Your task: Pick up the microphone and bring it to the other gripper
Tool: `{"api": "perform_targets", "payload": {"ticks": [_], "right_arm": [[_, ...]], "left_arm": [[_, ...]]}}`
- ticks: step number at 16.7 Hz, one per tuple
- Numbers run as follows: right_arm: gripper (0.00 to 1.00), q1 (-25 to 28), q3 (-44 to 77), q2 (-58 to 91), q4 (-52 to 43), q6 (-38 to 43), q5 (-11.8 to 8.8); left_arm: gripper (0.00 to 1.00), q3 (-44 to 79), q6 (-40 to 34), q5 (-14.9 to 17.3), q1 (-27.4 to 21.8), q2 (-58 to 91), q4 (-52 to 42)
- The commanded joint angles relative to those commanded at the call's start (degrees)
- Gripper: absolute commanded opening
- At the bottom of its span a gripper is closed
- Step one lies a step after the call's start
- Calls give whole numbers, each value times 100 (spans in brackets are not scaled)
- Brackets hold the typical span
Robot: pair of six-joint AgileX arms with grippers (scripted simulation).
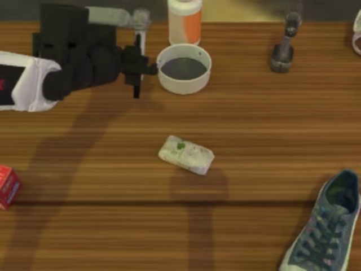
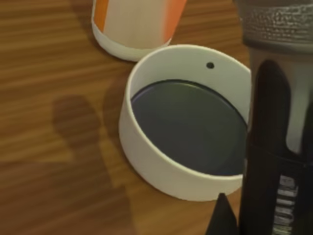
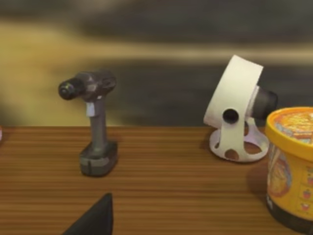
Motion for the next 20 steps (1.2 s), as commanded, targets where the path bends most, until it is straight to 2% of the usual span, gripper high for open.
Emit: {"api": "perform_targets", "payload": {"ticks": [5, 8, 10, 16, 18, 20], "right_arm": [[100, 0, 0, 0, 0, 0, 0], [100, 0, 0, 0, 0, 0, 0], [100, 0, 0, 0, 0, 0, 0], [100, 0, 0, 0, 0, 0, 0], [100, 0, 0, 0, 0, 0, 0], [100, 0, 0, 0, 0, 0, 0]], "left_arm": [[0, -653, 445, 807, 82, -634, 2228], [0, -885, 624, 1102, 118, -934, 2922], [0, -937, 670, 1175, 127, -1009, 3078], [0, -944, 670, 1070, 5, -1044, 3069], [0, -1060, 660, 752, -283, -1224, 3078], [0, -1241, 639, 306, -693, -1485, 3078]]}}
